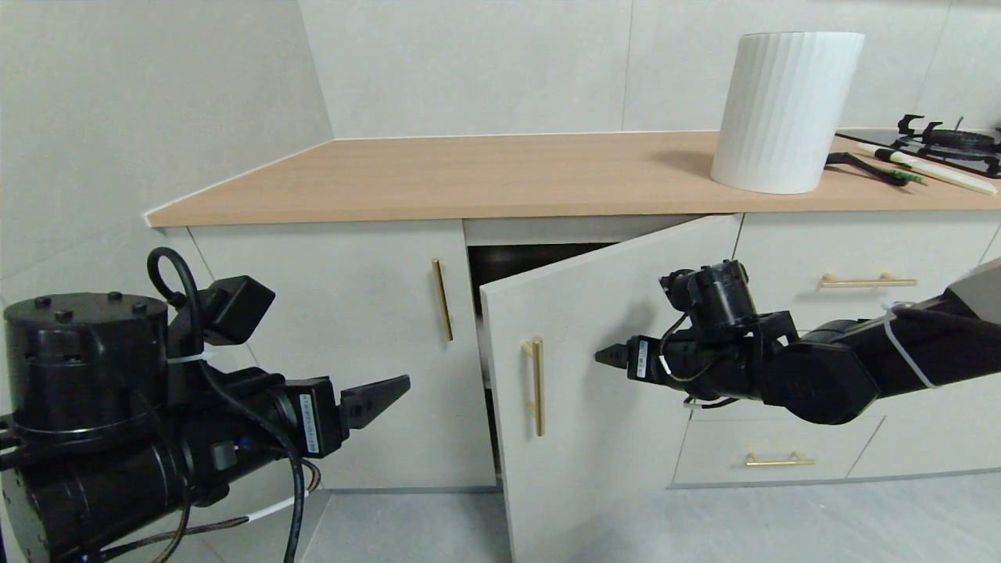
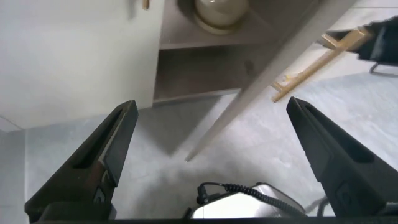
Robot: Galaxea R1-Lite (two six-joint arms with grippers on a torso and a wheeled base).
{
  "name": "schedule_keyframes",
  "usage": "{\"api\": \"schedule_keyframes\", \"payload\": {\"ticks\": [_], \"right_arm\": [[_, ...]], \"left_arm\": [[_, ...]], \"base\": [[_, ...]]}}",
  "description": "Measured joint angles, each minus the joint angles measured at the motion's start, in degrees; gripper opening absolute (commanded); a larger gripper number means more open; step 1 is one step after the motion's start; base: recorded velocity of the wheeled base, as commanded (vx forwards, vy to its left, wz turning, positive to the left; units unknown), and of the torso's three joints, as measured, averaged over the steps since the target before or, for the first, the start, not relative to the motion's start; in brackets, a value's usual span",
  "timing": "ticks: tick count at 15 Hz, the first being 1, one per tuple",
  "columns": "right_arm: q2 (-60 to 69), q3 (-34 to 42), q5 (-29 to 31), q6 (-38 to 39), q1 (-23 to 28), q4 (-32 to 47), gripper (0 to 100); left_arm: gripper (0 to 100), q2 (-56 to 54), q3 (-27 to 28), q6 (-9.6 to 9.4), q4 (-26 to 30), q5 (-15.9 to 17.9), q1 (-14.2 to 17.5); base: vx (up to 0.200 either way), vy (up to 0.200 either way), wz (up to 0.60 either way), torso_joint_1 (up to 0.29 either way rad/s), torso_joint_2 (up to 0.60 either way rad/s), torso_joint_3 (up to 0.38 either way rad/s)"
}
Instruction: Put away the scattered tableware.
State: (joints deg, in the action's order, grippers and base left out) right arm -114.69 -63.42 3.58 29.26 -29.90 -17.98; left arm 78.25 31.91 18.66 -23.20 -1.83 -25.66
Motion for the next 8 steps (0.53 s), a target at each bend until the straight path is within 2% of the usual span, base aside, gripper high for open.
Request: {"api": "schedule_keyframes", "payload": {"ticks": [8], "right_arm": [[-1.8, -2.6, 0.5, 9.0, -1.0, -6.7, 100]], "left_arm": [[100, 0.2, 0.1, 0.05, 0.0, 0.0, 0.0]], "base": [[0.0, 0.0, 0.0, 0.0, 0.0, 0.0]]}}
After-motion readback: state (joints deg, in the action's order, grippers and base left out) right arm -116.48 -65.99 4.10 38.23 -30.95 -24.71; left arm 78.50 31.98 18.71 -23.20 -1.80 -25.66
